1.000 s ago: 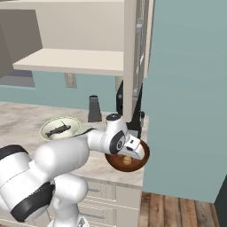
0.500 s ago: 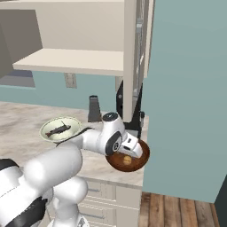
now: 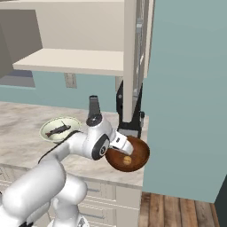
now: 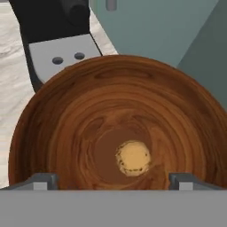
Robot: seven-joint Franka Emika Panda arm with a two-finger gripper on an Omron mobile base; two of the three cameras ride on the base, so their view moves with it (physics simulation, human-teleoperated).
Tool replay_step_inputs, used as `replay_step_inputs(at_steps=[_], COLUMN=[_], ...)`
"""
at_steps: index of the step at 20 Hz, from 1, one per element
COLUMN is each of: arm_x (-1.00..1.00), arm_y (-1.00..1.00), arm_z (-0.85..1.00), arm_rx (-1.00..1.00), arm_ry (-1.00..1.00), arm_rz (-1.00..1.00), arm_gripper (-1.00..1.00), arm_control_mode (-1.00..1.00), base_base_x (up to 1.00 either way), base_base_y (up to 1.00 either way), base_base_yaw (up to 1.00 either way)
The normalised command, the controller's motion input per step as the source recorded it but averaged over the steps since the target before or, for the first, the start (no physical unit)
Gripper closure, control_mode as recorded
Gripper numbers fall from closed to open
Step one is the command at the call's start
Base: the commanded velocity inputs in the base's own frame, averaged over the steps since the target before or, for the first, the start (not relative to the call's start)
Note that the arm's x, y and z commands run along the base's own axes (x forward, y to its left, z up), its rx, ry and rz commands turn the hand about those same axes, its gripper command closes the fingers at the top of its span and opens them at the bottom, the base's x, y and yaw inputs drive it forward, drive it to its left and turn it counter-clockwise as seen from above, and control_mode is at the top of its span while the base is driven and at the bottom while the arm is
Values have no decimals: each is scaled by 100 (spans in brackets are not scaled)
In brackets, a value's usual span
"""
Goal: Pick both bowls and place them on the counter. Then place the fish in one bowl and place the cookie dough ball in the other bowl.
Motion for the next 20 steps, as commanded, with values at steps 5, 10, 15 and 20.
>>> replay_step_inputs(at_steps=[5, 10, 15, 20], arm_x=[-20, -24, -32, -32], arm_y=[27, 24, 18, 18], arm_z=[32, 39, 42, 43], arm_rx=[-10, -14, -2, 0], arm_ry=[-4, -4, 0, 0], arm_rz=[0, 1, 5, 8], arm_gripper=[-100, -100, -100, -100], arm_control_mode=[-100, -100, -100, -100], base_base_x=[0, 0, 0, 0], base_base_y=[0, 0, 0, 0], base_base_yaw=[0, 0, 0, 0])
